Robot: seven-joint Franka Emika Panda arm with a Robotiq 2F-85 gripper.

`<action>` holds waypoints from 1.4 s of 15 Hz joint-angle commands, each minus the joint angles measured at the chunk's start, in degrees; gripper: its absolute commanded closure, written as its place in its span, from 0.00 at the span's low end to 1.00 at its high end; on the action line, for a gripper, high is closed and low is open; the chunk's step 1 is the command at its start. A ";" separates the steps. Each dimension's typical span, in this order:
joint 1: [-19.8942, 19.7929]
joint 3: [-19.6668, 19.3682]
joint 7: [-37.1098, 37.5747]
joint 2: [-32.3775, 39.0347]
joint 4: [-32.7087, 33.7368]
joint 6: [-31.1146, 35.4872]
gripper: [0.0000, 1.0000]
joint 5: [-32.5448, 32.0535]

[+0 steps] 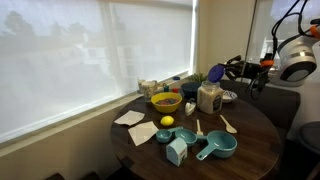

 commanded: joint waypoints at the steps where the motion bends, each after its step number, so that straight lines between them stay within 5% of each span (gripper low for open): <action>1: -0.02 2.73 4.67 -1.11 4.36 3.69 0.99 -3.48; 4: 0.44 4.60 9.03 -1.52 8.31 6.75 0.99 -9.49; 9: 0.98 7.41 20.45 -2.68 14.54 12.56 0.99 -28.92; 21: 4.11 9.85 33.61 -4.86 20.78 8.81 0.99 -66.97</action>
